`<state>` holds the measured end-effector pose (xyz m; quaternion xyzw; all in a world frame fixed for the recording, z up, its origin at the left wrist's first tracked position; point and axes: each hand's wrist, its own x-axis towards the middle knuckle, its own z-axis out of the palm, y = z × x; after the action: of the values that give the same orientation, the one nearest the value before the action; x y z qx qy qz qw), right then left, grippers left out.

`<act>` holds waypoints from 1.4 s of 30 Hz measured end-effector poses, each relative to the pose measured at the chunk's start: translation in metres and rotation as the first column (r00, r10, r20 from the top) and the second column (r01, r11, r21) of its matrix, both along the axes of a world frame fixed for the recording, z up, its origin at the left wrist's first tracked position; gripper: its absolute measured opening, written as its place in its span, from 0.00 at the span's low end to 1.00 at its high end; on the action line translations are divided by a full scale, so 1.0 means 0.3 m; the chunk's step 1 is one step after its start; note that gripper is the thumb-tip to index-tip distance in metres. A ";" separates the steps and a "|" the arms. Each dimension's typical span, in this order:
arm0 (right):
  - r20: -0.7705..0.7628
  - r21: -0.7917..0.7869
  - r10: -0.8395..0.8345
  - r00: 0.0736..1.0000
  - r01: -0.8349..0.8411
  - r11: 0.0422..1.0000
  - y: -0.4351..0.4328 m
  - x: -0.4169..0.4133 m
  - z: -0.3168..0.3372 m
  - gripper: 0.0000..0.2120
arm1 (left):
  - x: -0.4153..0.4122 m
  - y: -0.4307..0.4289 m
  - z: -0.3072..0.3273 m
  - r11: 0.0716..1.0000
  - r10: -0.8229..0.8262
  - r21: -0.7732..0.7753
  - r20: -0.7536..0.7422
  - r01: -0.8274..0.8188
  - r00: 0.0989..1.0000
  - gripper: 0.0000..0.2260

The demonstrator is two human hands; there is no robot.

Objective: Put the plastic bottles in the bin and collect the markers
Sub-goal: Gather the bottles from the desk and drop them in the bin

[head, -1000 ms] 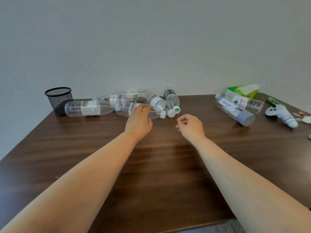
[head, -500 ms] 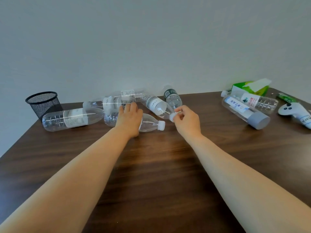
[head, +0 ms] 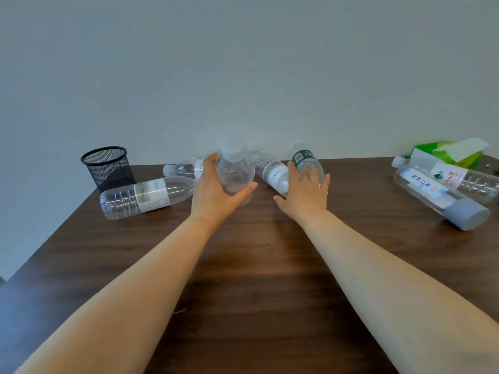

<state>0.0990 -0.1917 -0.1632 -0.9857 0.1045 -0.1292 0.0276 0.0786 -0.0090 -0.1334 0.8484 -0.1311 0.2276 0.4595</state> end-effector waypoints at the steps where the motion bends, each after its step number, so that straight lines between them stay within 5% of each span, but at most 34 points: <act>1: -0.020 -0.016 0.000 1.000 0.000 1.000 0.010 0.005 -0.002 0.41 | -0.002 0.011 0.003 1.000 0.009 0.001 -0.007 -0.009 1.000 0.38; 4: 0.035 0.035 0.048 0.998 -0.049 0.998 0.049 0.001 -0.016 0.36 | -0.012 0.046 0.018 1.000 0.025 -0.006 -0.006 -0.025 1.000 0.38; 7: 0.057 0.279 0.076 0.995 -0.089 0.956 0.094 -0.040 -0.020 0.31 | -0.038 0.083 0.032 0.999 0.025 -0.020 0.003 -0.025 1.000 0.38; 12: 0.193 0.572 -0.073 0.978 -0.052 0.819 0.164 -0.151 0.009 0.29 | -0.120 0.163 0.072 0.997 0.029 -0.065 0.017 -0.027 0.999 0.36; 19: 0.460 0.612 0.150 0.875 -0.435 0.660 0.447 -0.299 0.114 0.29 | -0.284 0.395 0.142 0.977 0.149 -0.162 0.048 -0.139 0.988 0.35; 27: 0.453 0.741 0.399 0.797 -0.585 0.328 1.047 -0.368 0.076 0.29 | -0.471 0.880 0.143 0.865 0.428 -0.314 0.060 -0.390 0.902 0.35; 34: 0.363 0.809 0.569 0.738 -0.552 0.200 1.425 -0.402 -0.018 0.30 | -0.593 1.230 0.028 0.741 0.596 -0.323 -0.085 -0.588 0.798 0.36; 42: 0.229 0.819 0.637 0.736 -0.499 0.283 1.597 -0.344 -0.079 0.30 | -0.604 1.491 -0.239 0.716 0.532 -0.078 -0.581 -0.693 0.615 0.35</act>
<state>-0.0043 0.2875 -0.1869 -0.8195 -0.2033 0.0276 0.5351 -0.1027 0.4384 -0.2050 0.7901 0.3350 0.1514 0.4905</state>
